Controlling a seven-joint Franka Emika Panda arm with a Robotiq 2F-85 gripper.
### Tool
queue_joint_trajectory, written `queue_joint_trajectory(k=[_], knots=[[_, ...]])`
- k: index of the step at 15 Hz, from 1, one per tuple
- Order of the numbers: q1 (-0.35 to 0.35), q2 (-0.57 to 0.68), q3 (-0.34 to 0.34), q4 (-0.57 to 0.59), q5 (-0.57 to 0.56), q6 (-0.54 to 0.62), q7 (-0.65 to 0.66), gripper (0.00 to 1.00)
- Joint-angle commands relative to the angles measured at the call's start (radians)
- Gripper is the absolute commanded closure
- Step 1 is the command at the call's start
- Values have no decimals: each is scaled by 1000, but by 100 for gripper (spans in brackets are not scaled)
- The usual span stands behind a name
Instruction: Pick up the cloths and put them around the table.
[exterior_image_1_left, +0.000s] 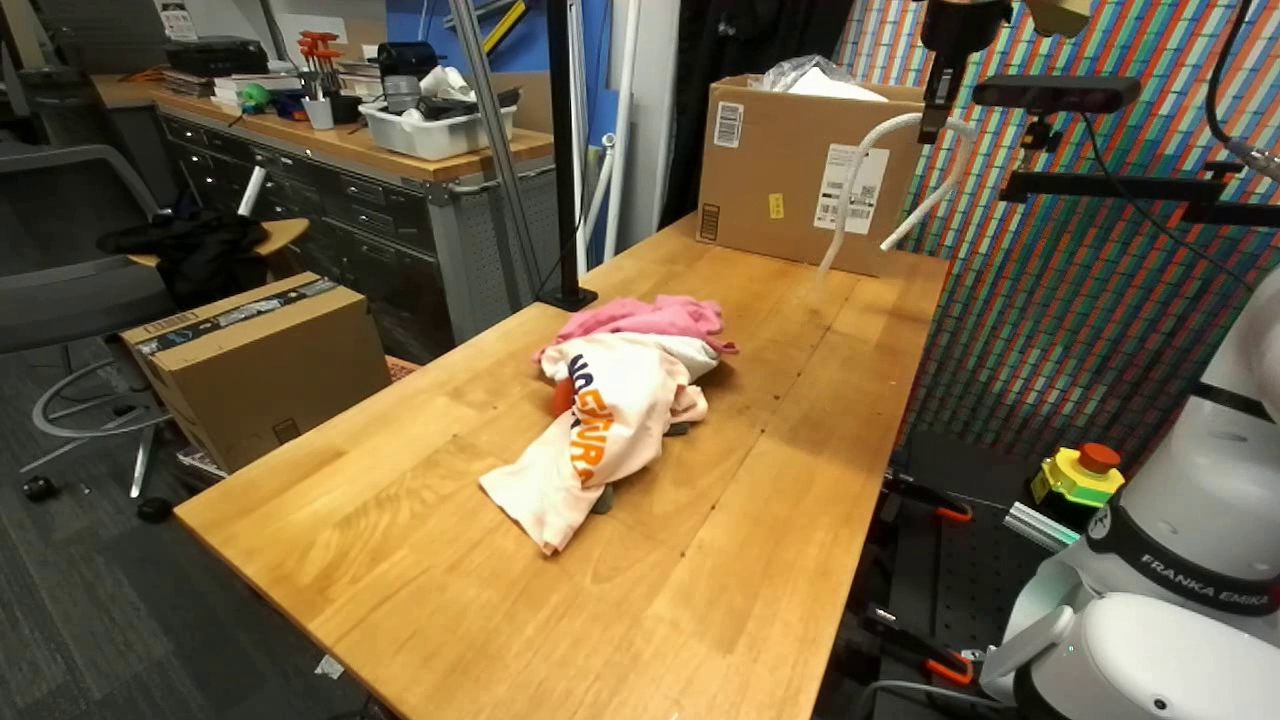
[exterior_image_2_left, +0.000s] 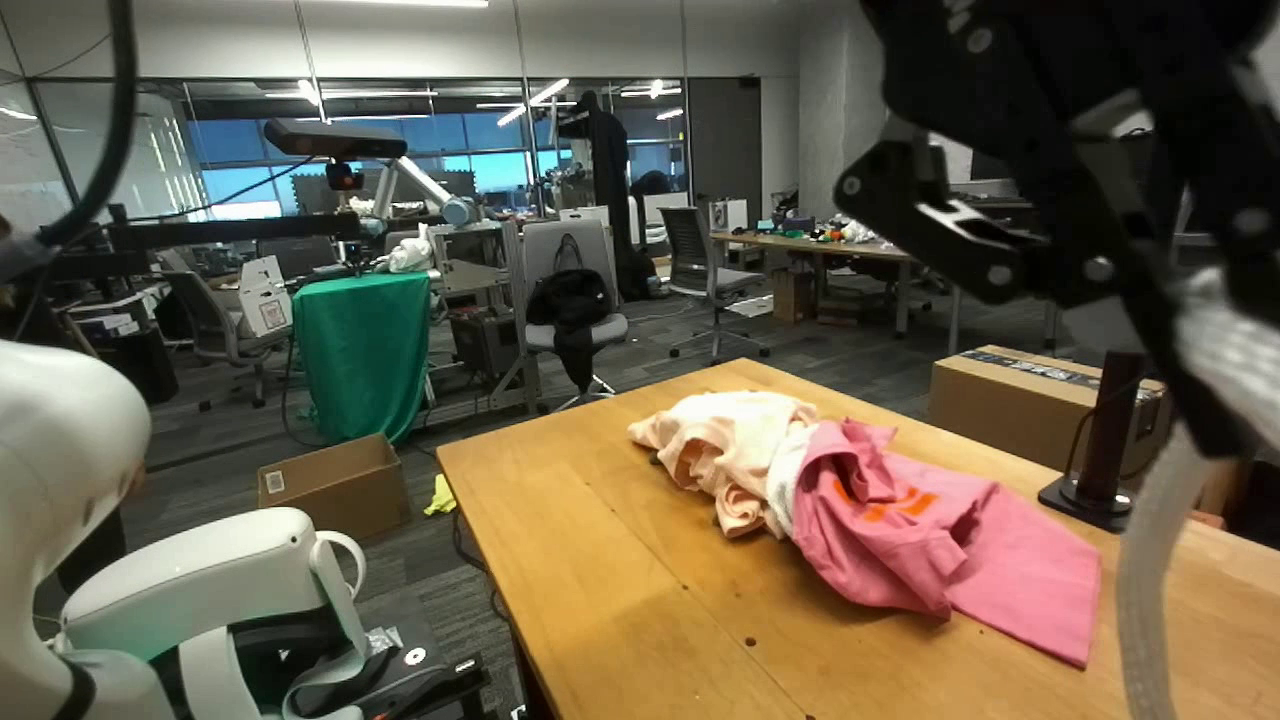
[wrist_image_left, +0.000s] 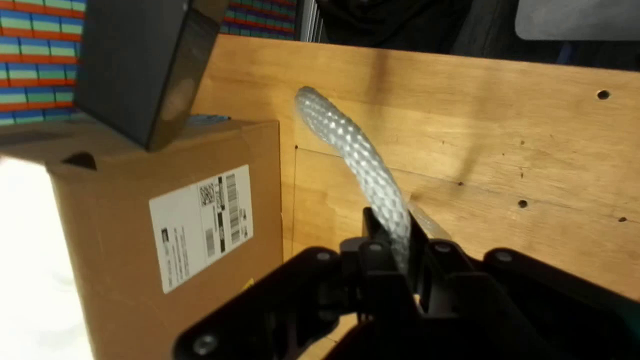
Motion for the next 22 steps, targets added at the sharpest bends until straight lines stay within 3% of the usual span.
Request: queue_joint_trajectory(k=[1, 8, 12, 13, 14, 19, 22], knots=[[-48, 86, -40, 62, 18, 63, 125, 96], [-162, 241, -16, 115, -51, 225, 473, 97], [-202, 310, 12, 145, -147, 225, 683, 97], [-201, 321, 17, 148, -170, 213, 713, 65], [-197, 328, 19, 149, -184, 206, 733, 64], [-150, 310, 54, 114, -222, 175, 716, 27], [-76, 283, 101, 78, -184, 149, 619, 5]])
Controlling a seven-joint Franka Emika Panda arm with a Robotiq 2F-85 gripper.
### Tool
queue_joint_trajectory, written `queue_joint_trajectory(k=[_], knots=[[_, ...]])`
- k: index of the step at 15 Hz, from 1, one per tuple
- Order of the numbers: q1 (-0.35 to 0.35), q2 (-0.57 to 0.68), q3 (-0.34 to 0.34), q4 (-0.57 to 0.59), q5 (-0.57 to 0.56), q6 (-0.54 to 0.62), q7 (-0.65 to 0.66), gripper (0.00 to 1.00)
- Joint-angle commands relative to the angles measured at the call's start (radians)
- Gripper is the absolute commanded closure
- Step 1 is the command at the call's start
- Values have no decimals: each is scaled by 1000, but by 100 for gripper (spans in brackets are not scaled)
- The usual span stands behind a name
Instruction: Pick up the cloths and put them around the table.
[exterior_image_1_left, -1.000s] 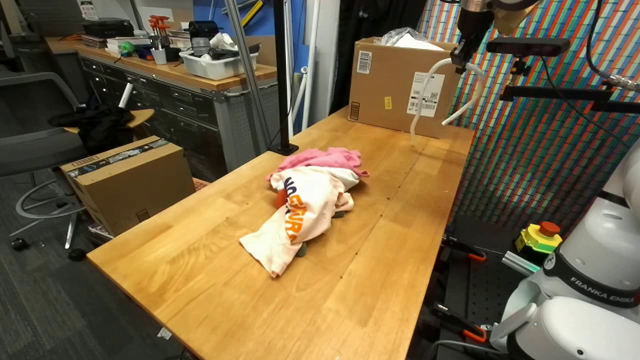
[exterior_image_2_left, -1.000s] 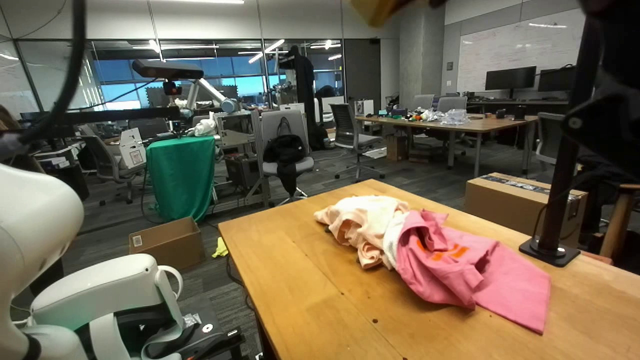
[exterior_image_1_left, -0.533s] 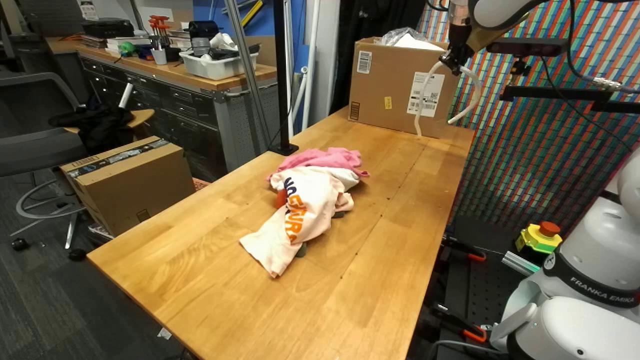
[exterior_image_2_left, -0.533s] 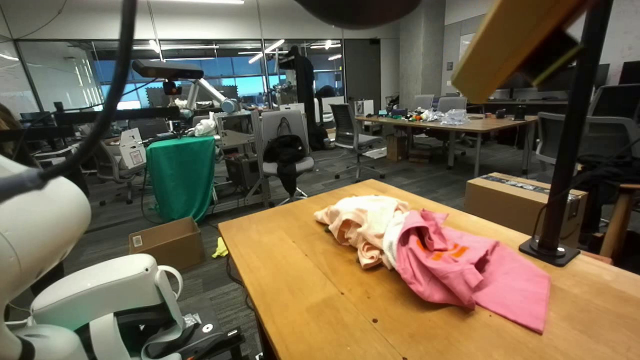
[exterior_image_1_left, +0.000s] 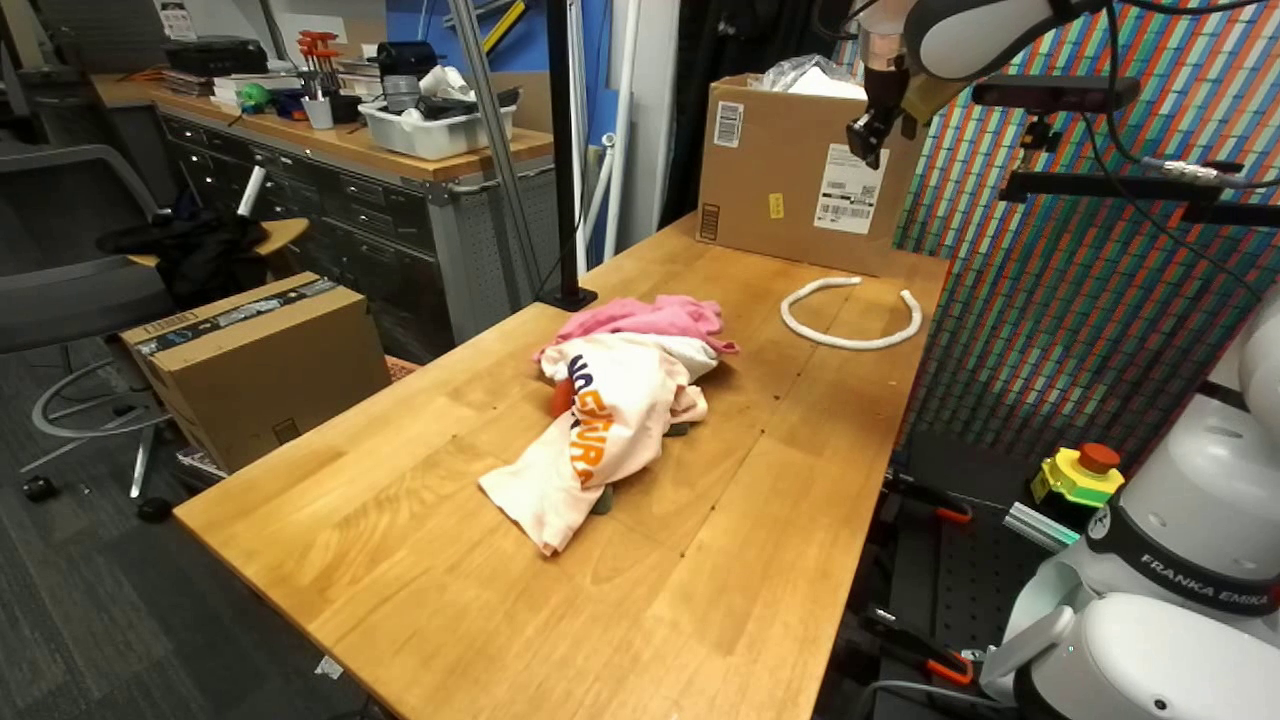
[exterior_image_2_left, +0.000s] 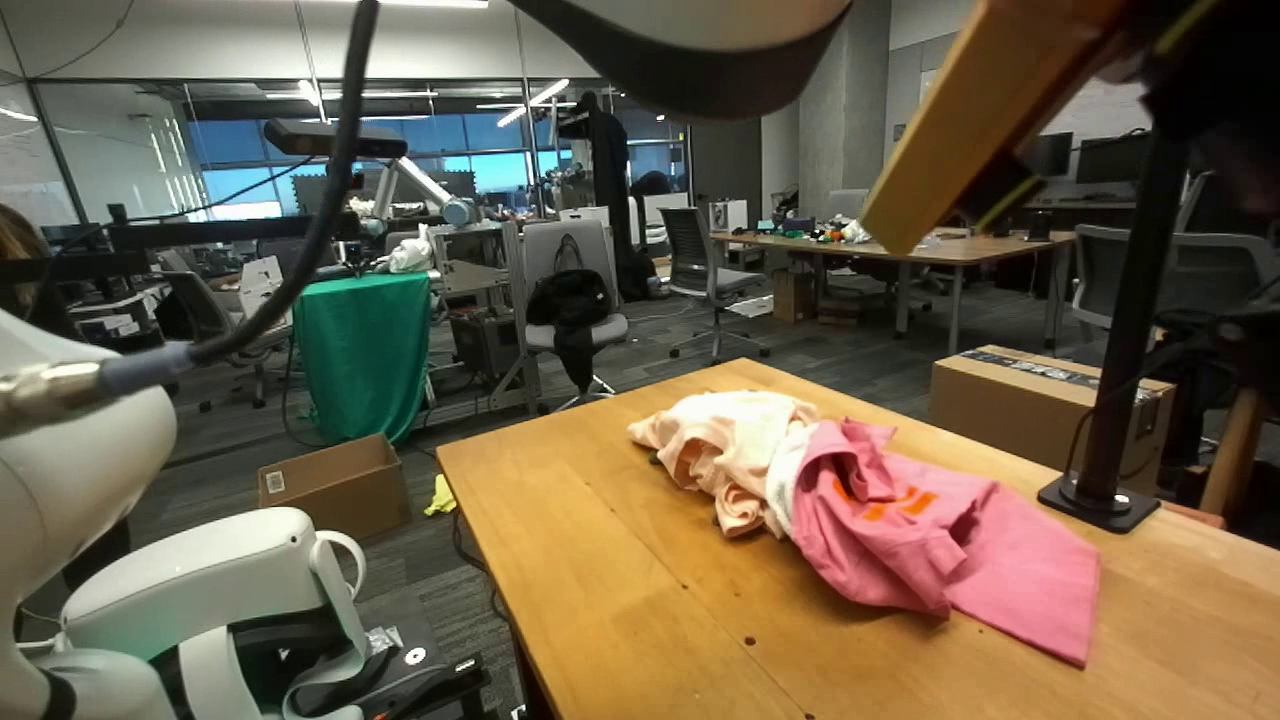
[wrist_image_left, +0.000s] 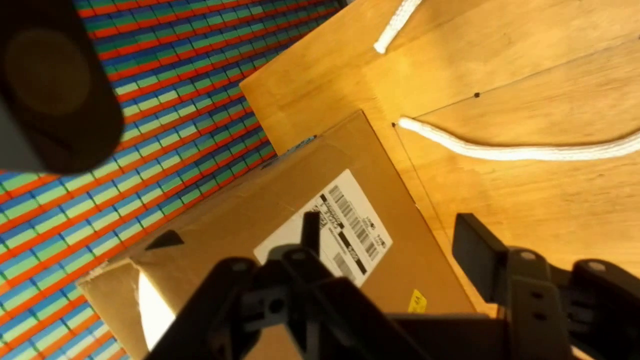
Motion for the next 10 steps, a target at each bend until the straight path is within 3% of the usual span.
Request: queue_joint_trajectory(k=[1, 5, 10], knots=[[92, -38, 56, -31, 25, -38, -96, 0], [214, -8, 122, -33, 129, -12, -183, 0], [317, 57, 168, -9, 250, 86, -328, 0]])
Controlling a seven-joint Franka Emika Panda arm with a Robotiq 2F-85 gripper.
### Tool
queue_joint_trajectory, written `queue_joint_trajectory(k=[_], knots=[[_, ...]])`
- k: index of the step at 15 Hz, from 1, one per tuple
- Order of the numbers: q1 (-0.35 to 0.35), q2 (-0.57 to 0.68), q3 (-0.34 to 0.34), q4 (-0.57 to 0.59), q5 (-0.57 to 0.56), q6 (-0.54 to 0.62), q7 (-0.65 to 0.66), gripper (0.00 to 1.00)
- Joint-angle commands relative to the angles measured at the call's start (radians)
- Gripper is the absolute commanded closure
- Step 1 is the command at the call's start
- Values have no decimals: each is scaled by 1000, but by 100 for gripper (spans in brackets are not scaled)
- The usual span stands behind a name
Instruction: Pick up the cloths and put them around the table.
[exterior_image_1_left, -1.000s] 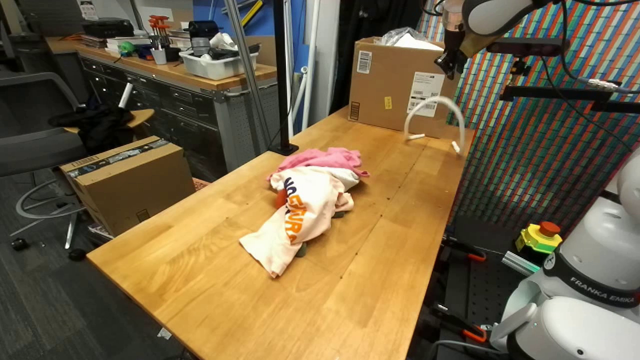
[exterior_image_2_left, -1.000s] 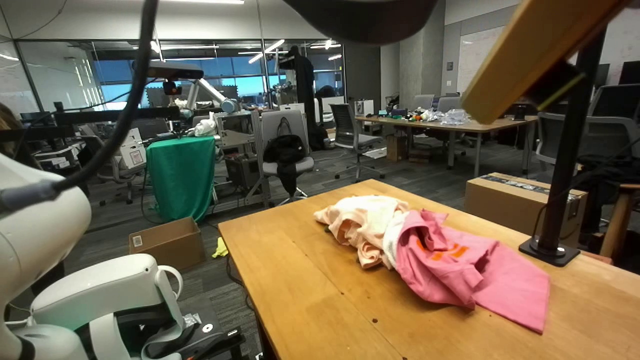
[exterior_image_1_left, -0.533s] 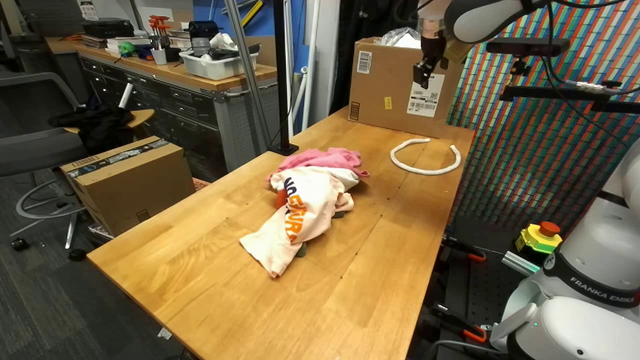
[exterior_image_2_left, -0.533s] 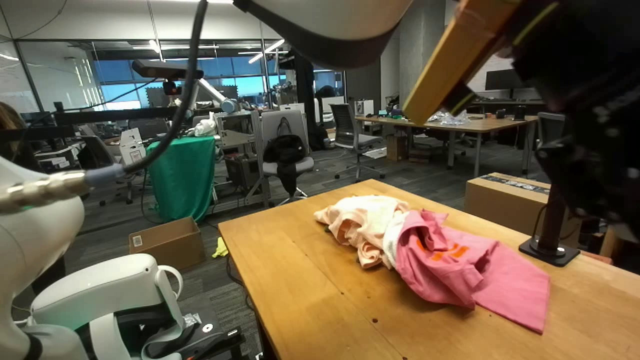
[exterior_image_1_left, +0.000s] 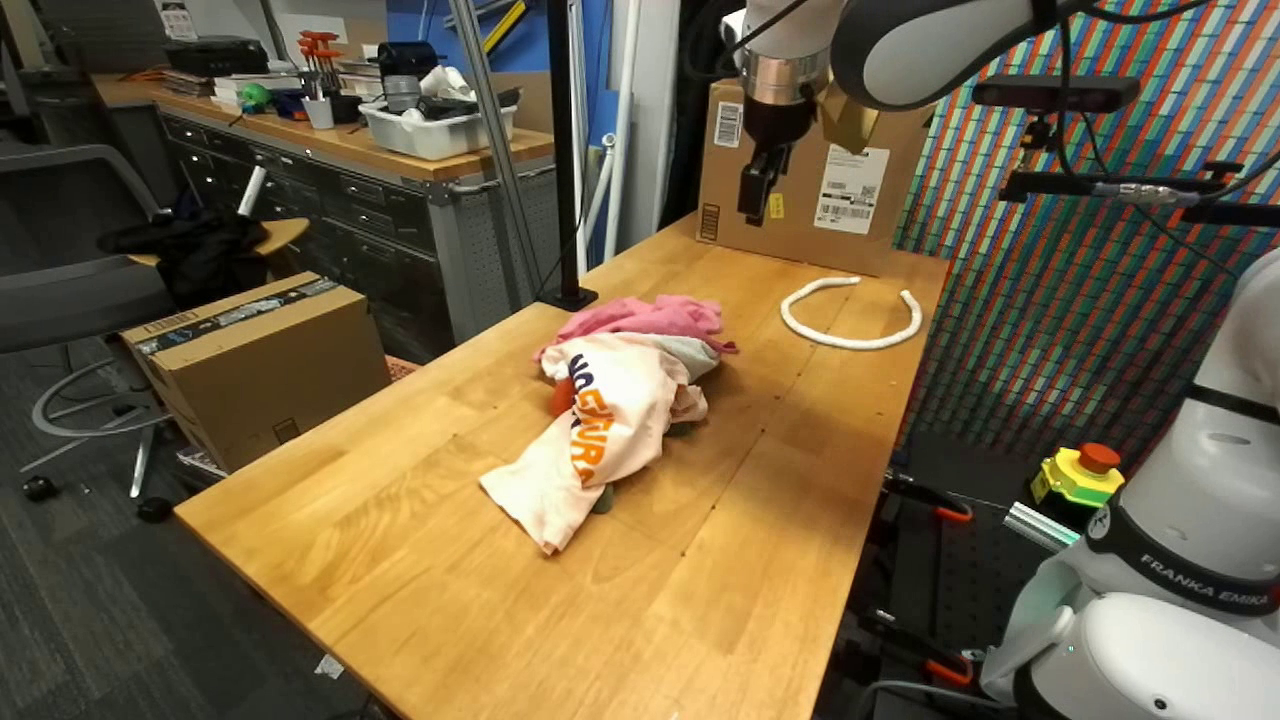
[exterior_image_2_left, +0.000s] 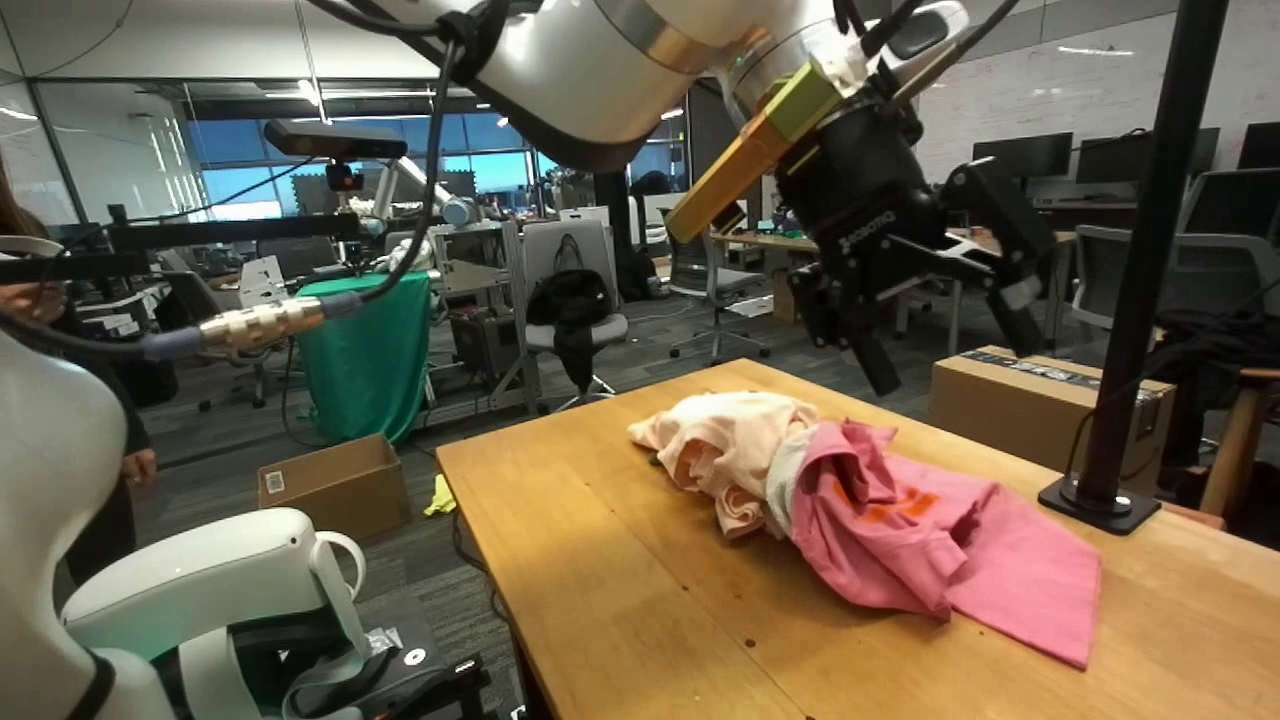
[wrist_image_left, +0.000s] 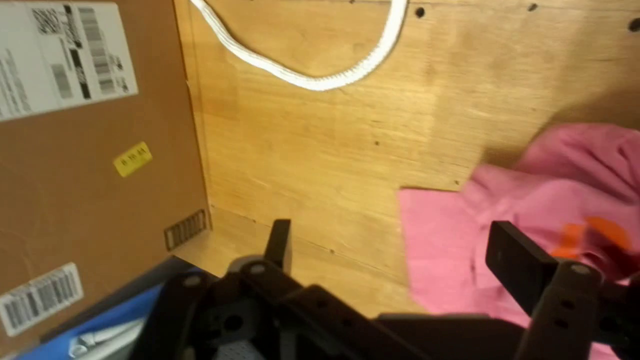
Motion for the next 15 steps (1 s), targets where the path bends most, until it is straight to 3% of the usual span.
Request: queue_joint_trajectory(k=[1, 7, 12, 15], knots=[[49, 49, 12, 28, 94, 90, -146, 0], [120, 148, 31, 57, 302, 202, -443, 0], [143, 242, 32, 116, 476, 181, -722, 0], [126, 301, 36, 147, 492, 163, -788, 0]])
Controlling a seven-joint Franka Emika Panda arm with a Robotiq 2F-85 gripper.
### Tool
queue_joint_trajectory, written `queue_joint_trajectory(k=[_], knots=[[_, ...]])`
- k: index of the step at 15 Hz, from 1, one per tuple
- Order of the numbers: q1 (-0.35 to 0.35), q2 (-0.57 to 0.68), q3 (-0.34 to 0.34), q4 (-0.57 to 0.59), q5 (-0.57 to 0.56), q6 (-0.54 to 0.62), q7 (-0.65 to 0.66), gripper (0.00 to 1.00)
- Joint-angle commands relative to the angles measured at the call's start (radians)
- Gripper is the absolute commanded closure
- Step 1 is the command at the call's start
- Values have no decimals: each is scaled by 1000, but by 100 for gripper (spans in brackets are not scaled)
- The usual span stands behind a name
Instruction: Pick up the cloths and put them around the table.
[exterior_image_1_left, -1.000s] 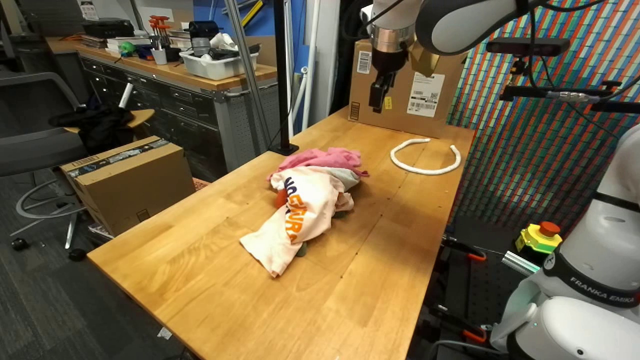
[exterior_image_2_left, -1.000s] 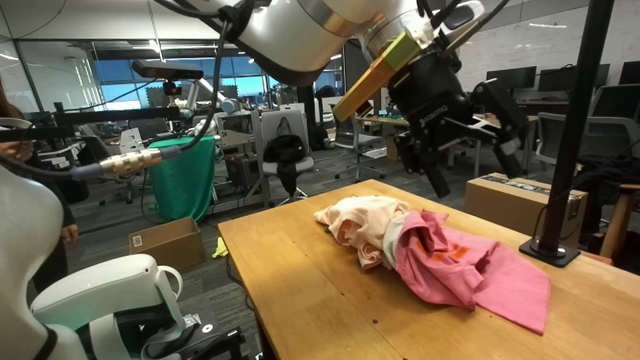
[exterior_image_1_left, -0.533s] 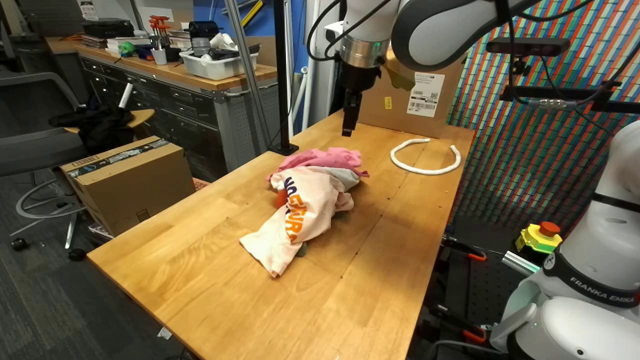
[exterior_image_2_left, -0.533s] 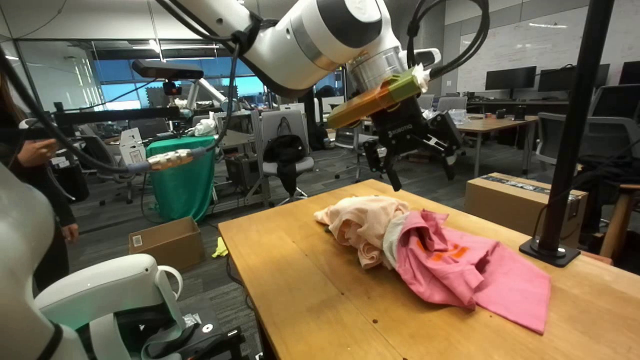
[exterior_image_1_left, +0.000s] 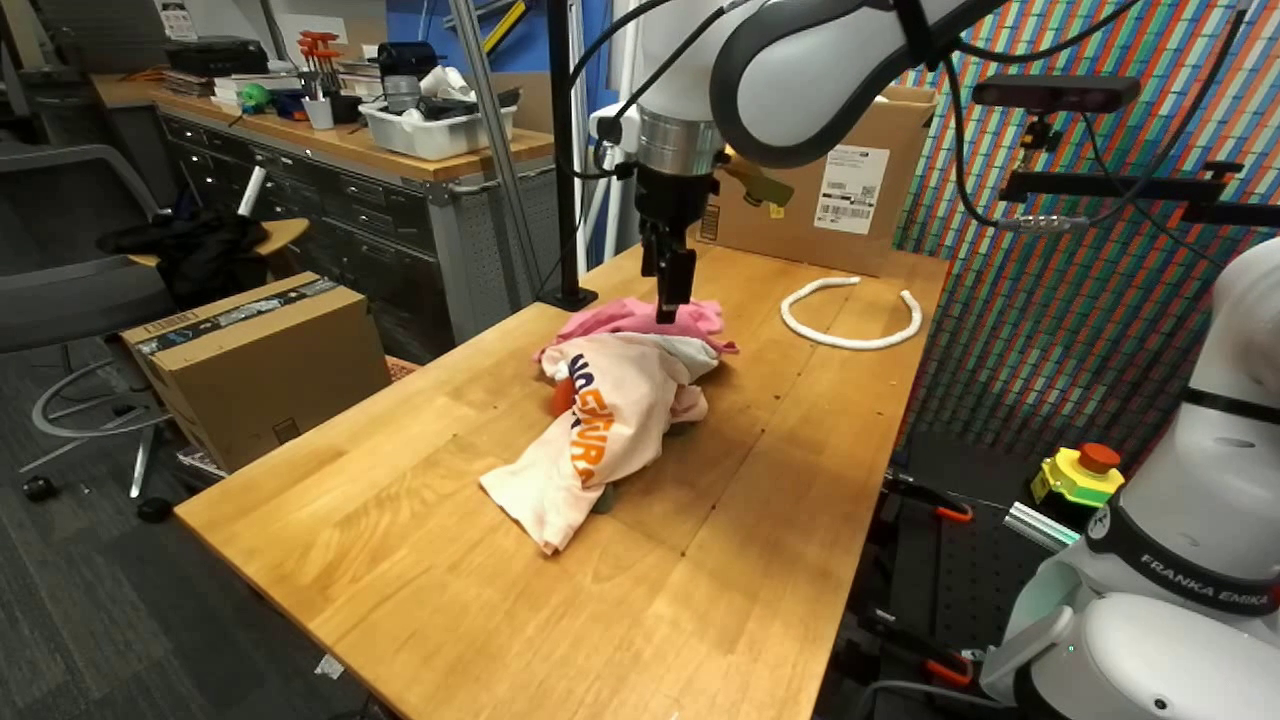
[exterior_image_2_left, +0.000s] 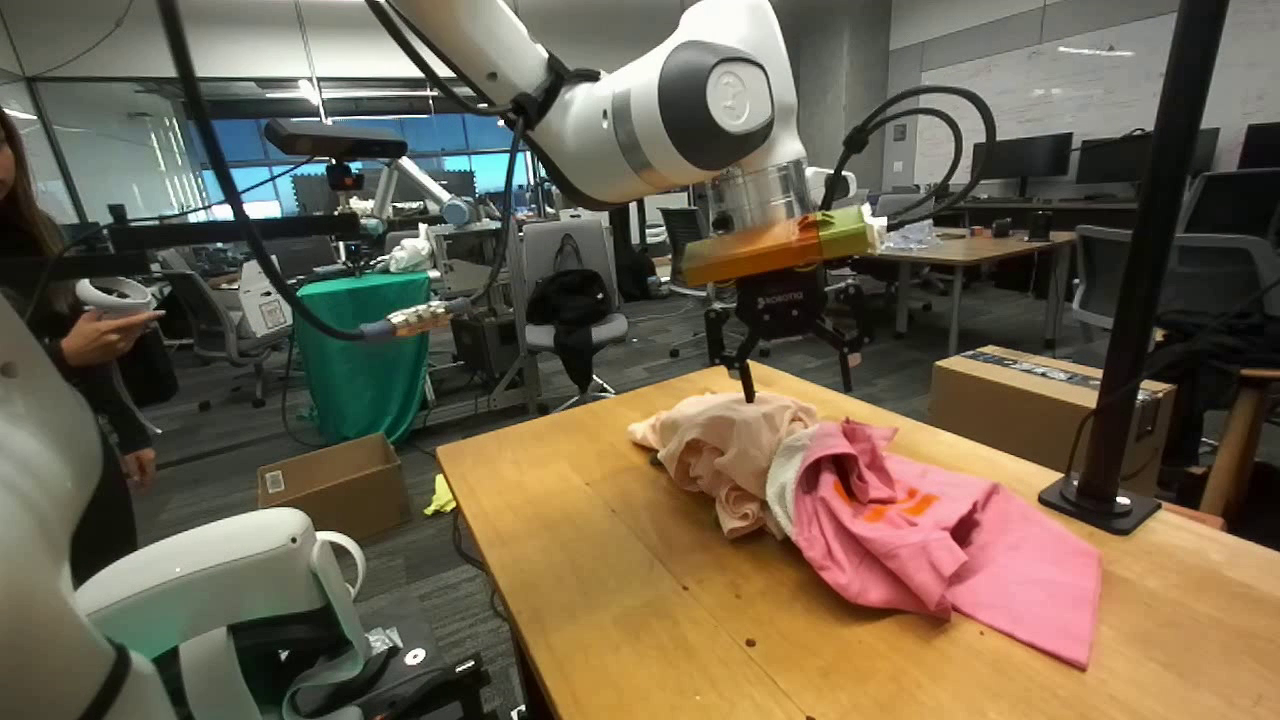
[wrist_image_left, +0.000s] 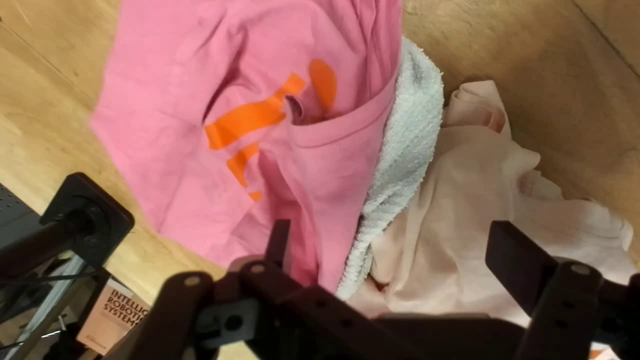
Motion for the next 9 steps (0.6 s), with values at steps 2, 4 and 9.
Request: queue_joint_trajectory(k=[2, 4, 9], knots=[[-31, 105, 2, 81, -16, -27, -68, 0], [-45, 139, 0, 100, -52, -30, -48, 0], [-72, 188, -9, 134, -160, -26, -16, 0]])
